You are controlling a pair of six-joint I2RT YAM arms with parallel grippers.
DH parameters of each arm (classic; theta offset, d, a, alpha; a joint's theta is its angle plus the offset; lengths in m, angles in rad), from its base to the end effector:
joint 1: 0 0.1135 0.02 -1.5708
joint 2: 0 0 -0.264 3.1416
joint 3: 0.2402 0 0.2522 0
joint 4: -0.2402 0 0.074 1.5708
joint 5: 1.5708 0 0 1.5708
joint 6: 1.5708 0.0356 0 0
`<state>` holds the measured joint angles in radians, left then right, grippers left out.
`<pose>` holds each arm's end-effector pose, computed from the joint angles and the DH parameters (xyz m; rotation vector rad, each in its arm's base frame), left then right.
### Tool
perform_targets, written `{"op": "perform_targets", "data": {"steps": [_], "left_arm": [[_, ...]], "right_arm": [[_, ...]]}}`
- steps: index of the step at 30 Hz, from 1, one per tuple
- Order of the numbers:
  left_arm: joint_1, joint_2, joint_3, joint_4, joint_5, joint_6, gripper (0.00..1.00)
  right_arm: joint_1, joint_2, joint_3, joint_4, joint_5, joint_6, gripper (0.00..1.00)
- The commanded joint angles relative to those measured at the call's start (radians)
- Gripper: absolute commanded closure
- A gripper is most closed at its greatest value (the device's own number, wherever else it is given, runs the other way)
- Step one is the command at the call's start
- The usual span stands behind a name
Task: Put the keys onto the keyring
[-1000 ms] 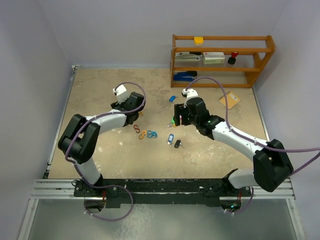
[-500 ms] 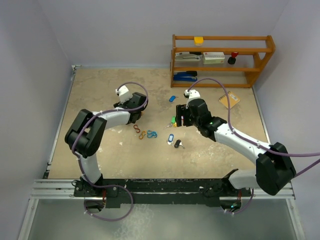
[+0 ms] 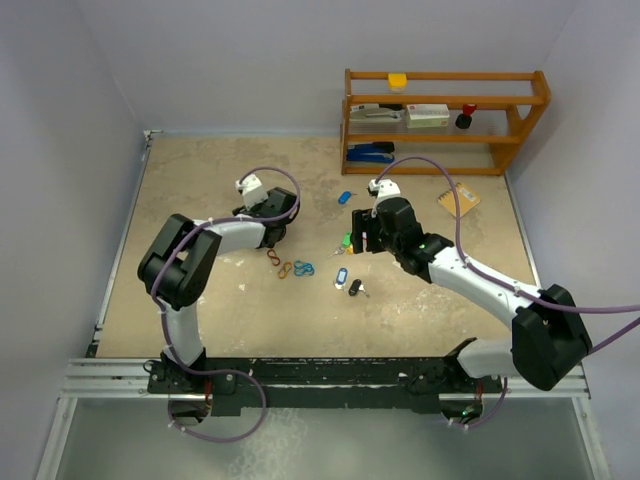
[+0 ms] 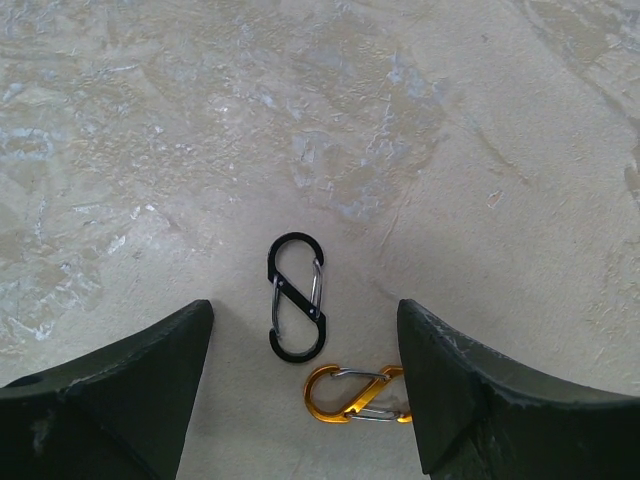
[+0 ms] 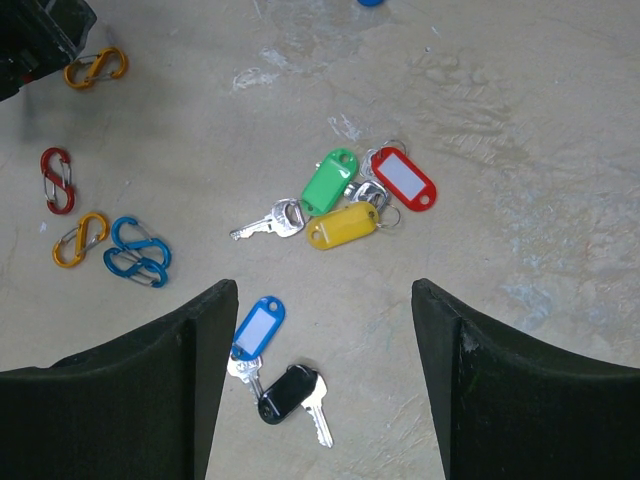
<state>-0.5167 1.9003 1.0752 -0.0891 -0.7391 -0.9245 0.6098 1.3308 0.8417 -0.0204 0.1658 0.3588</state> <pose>0.3396 -0.1654 0.1446 -0.7234 2.0776 0.1446 0.2468 0.1652 0.2546 -0.1611 2.0936 0.4188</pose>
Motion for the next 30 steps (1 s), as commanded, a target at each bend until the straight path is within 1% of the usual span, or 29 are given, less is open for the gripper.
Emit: {"op": "perform_targets", "data": {"steps": [1, 8, 13, 17, 25, 27, 30], "left_arm": [[-0.005, 0.012, 0.037, 0.009, -0.020, -0.009, 0.30], [-0.007, 0.034, 0.053, -0.012, -0.021, -0.005, 0.36], [-0.006, 0.046, 0.061, -0.021, -0.024, 0.001, 0.45], [-0.007, 0.056, 0.073, -0.045, -0.035, 0.010, 0.49], [-0.007, 0.081, 0.094, -0.082, -0.037, 0.021, 0.51], [-0.006, 0.082, 0.094, -0.086, -0.034, 0.021, 0.54], [-0.008, 0.080, 0.089, -0.086, -0.034, 0.018, 0.55]], "right_arm": [[0.004, -0.004, -0.004, 0.000, 0.016, 0.013, 0.27], [0.004, -0.001, -0.004, 0.002, 0.019, 0.012, 0.27], [0.004, 0.004, -0.003, 0.004, 0.019, 0.012, 0.26], [0.004, 0.004, 0.000, 0.000, 0.015, 0.012, 0.26], [0.004, 0.004, -0.003, -0.004, 0.014, 0.011, 0.26], [0.004, 0.002, -0.004, -0.006, 0.014, 0.010, 0.26], [0.004, 0.001, -0.007, -0.009, 0.012, 0.012, 0.26]]}}
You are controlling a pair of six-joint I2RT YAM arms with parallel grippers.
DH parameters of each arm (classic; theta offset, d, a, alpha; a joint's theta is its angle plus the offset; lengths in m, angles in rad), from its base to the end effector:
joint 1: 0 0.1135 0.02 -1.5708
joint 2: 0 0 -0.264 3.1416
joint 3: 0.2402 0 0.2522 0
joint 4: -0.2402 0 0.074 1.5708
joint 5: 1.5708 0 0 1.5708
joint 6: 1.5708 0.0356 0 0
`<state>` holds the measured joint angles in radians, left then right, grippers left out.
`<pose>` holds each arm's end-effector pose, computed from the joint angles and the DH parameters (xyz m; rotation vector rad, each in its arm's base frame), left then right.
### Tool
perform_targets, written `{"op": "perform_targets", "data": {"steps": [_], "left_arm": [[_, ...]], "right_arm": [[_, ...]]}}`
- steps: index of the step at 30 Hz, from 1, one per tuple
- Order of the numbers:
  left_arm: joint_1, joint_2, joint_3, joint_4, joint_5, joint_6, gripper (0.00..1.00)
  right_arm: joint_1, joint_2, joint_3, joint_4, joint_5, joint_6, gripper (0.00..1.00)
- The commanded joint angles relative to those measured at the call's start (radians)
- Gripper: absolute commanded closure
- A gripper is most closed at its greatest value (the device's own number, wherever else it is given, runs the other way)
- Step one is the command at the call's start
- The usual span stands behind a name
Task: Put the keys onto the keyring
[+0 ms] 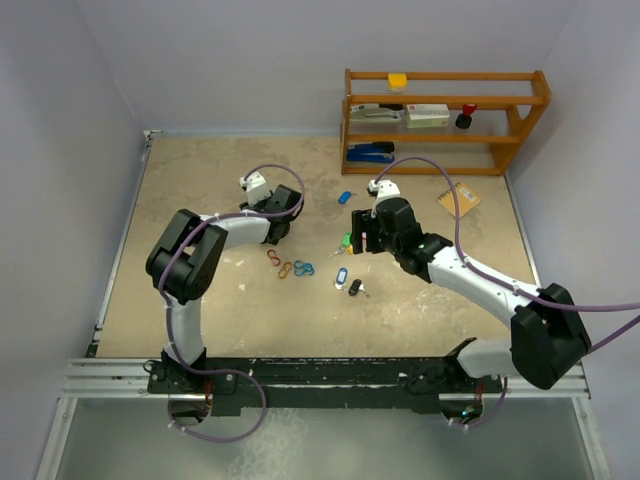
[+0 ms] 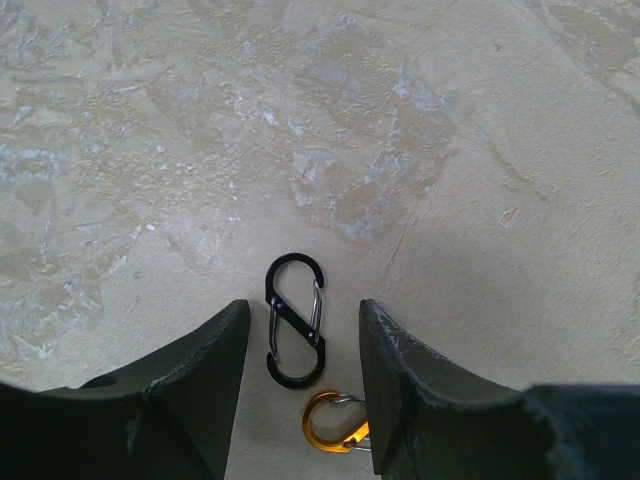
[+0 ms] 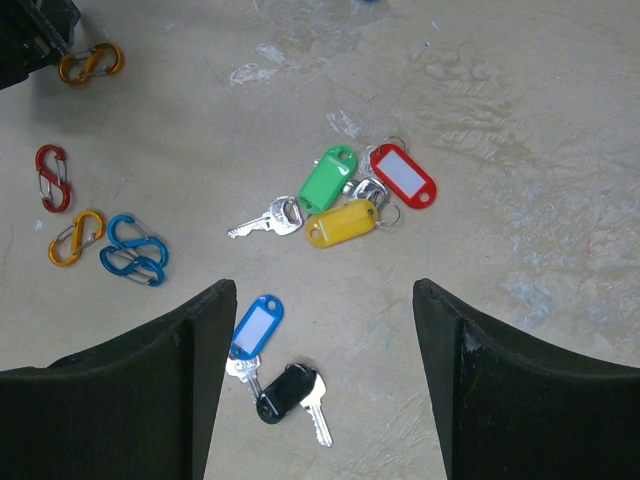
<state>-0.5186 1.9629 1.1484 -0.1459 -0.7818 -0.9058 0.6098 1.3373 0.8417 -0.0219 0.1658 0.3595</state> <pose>0.3507 -0.1713 0.1391 -0.6980 2.0873 0.2315 0.2475 0.1657 0.2526 -0.1618 2.1013 0.4155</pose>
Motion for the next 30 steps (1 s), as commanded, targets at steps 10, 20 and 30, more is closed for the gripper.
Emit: {"op": "perform_targets", "data": {"steps": [10, 20, 30], "left_arm": [[-0.008, 0.017, 0.019, -0.028, -0.014, 0.025, 0.95], [-0.006, -0.058, -0.007, -0.011, -0.047, 0.089, 1.00], [-0.008, -0.373, -0.077, 0.040, 0.052, 0.176, 1.00]], "right_arm": [[0.003, -0.026, -0.016, -0.018, 0.013, 0.006, 0.25], [0.004, -0.036, -0.024, -0.024, 0.078, -0.025, 0.25], [0.019, 0.040, -0.022, -0.063, -0.028, -0.047, 0.33]]}}
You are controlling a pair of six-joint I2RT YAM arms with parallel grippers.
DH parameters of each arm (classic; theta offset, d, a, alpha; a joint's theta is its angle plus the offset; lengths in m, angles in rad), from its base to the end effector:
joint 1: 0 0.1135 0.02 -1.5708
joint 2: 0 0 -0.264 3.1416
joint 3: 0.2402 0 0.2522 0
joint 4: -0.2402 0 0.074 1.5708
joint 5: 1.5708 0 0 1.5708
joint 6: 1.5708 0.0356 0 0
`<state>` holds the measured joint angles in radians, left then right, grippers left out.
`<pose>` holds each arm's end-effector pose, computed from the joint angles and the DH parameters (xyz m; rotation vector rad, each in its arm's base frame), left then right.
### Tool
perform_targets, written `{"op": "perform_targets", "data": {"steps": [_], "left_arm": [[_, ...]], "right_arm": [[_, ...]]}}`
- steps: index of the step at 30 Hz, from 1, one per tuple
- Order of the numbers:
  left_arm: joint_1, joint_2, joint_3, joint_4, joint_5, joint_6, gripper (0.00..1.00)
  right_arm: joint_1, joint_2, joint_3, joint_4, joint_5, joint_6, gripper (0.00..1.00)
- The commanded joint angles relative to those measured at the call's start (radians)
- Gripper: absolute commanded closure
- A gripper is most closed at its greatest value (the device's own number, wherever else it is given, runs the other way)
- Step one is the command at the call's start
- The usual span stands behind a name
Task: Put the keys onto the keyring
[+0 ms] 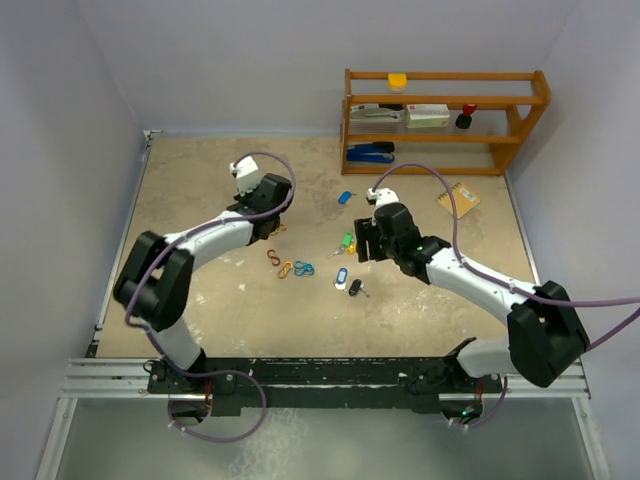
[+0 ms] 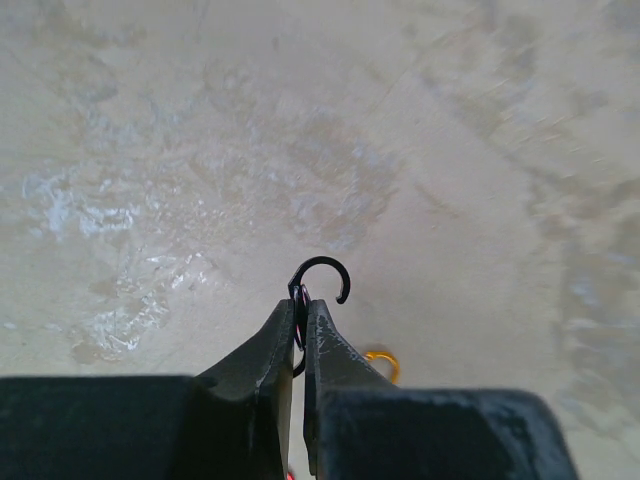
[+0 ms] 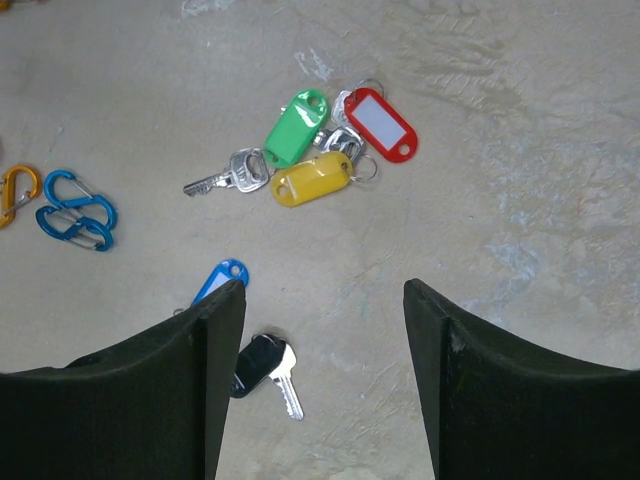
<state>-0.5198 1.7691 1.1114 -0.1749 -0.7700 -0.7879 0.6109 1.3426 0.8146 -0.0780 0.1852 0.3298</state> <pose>0.3330 -0.1620 0.1964 -0.6098 2.0472 0.1822 0.2427 0.1619 0.2370 -0.2006 2.1755 0.3372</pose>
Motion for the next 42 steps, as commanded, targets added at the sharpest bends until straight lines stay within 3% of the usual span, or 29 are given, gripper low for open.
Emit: {"op": "perform_targets", "data": {"steps": [1, 7, 21, 42], "left_arm": [[-0.005, -0.214, -0.055, 0.085, 0.058, 0.073, 1.00], [-0.005, -0.318, -0.062, 0.068, 0.110, 0.133, 1.00], [-0.005, -0.300, -0.062, 0.067, 0.129, 0.153, 1.00], [-0.005, -0.290, -0.065, 0.068, 0.126, 0.154, 1.00]], "right_arm": [[0.029, 0.049, 0.009, -0.005, -0.060, -0.019, 0.34], [0.115, 0.138, 0.026, 0.005, -0.049, -0.024, 0.38], [0.125, 0.181, 0.017, -0.070, -0.011, 0.059, 0.40], [0.136, 0.050, -0.170, 0.075, -0.078, 0.310, 0.47]]}}
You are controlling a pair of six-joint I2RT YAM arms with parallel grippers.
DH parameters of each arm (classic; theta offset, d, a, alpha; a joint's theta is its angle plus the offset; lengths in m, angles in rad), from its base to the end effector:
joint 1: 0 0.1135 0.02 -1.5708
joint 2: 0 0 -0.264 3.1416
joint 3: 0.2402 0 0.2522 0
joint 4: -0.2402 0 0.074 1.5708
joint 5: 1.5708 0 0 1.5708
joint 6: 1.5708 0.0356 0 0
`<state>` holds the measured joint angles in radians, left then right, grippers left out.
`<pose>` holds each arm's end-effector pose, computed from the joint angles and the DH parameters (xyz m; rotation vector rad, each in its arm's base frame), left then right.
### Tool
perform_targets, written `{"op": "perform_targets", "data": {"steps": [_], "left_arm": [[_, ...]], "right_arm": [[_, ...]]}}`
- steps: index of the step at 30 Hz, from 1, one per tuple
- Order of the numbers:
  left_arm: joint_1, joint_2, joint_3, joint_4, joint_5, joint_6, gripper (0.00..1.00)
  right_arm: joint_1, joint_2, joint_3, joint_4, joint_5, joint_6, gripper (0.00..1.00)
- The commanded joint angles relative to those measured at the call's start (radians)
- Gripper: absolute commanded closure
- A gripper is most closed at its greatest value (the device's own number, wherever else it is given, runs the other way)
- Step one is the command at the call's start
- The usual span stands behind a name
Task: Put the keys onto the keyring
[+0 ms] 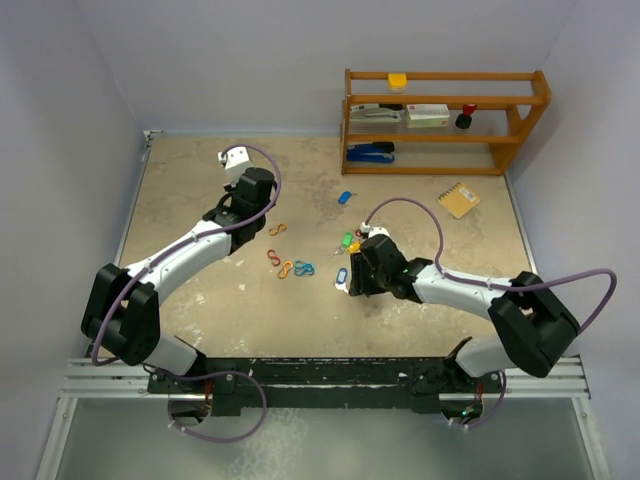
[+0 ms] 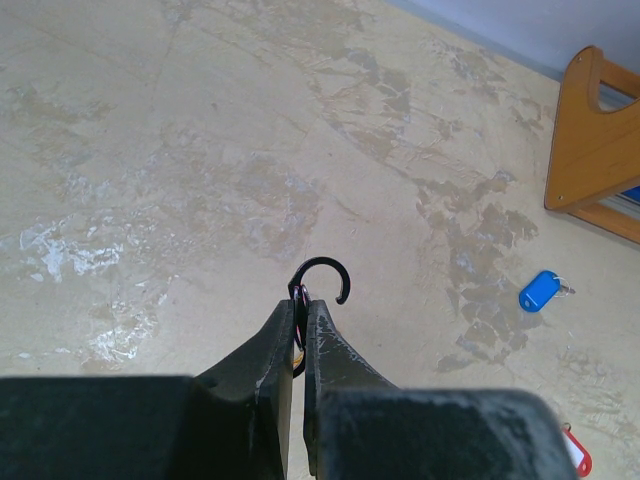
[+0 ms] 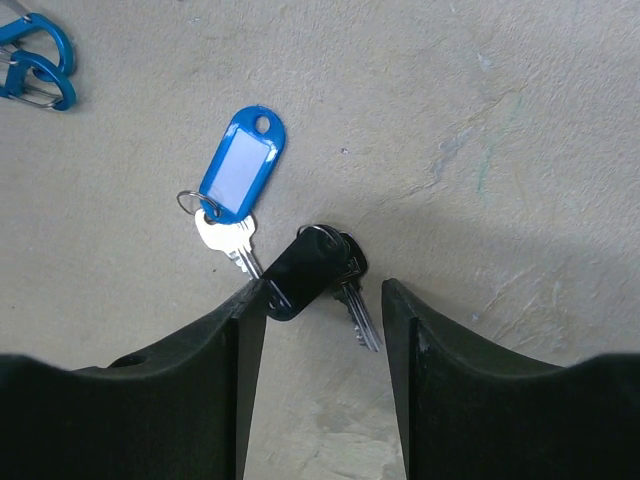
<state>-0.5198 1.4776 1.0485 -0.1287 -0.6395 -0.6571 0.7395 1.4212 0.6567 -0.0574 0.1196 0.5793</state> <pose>0.2971 -0.1456 0.2747 -0.4979 1.9474 -0.0643 0.2049 0.1811 0.1682 -0.1379 2.4355 0.4717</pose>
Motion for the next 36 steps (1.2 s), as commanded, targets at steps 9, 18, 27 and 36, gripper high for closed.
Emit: {"op": "perform_targets", "data": {"steps": [9, 18, 27, 36], "left_arm": [[-0.005, 0.001, -0.010, 0.020, -0.012, 0.029, 1.00], [-0.003, 0.007, -0.014, 0.022, -0.015, 0.034, 1.00], [-0.003, 0.015, -0.013, 0.024, -0.021, 0.040, 1.00], [-0.003, 0.020, -0.012, 0.022, -0.023, 0.044, 1.00]], "right_arm": [[0.015, 0.002, -0.027, 0.102, -0.029, 0.090, 0.50], [0.016, 0.041, -0.034, 0.154, -0.027, 0.114, 0.52], [0.023, 0.072, 0.001, 0.124, 0.002, 0.089, 0.59], [0.065, -0.044, 0.008, 0.108, 0.139, -0.077, 0.55]]}}
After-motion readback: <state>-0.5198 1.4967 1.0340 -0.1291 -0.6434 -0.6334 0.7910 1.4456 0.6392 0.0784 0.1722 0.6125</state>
